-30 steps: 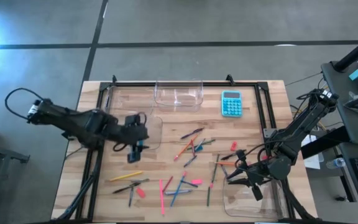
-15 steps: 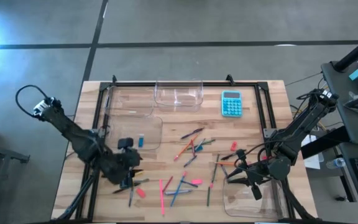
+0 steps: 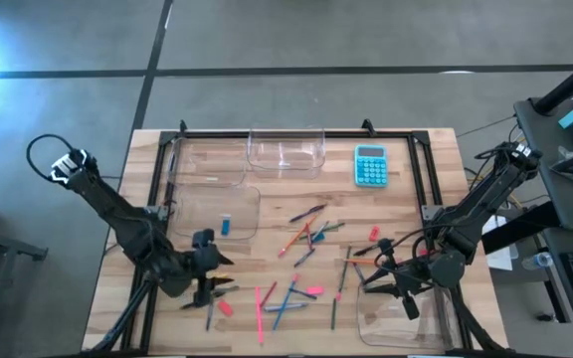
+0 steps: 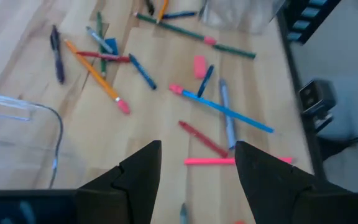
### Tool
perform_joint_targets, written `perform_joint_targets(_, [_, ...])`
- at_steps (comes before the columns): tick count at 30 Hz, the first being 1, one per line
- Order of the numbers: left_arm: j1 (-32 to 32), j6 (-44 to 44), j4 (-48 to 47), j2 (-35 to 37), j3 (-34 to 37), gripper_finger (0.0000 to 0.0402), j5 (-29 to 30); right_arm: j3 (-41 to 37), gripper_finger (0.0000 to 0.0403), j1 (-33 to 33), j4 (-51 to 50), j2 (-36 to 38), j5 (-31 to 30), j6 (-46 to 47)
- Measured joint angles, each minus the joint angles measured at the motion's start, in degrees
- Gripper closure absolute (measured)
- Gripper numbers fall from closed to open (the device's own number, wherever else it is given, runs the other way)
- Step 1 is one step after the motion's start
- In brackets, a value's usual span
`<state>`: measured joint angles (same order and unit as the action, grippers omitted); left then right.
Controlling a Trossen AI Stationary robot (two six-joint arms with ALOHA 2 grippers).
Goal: Sort crayons/erasers/pens/pencils in bins
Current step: Put the yellow pencil into the top right transparent bin
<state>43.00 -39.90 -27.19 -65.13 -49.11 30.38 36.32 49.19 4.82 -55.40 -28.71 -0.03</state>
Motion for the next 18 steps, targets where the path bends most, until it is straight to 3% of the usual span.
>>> perform_joint_targets(9, [0.22,-2.11,1.66,2.68,1.70,0.0211,-3.13,0.00,0.0332,0.00,0.00,0.00,0.00,0.02])
perform_joint_targets(18, [0.26,-19.62,-12.65,-2.26,1.65,0.0211,-15.89,0.00,0.0333,0.00,0.00,0.00,-0.01,0.49])
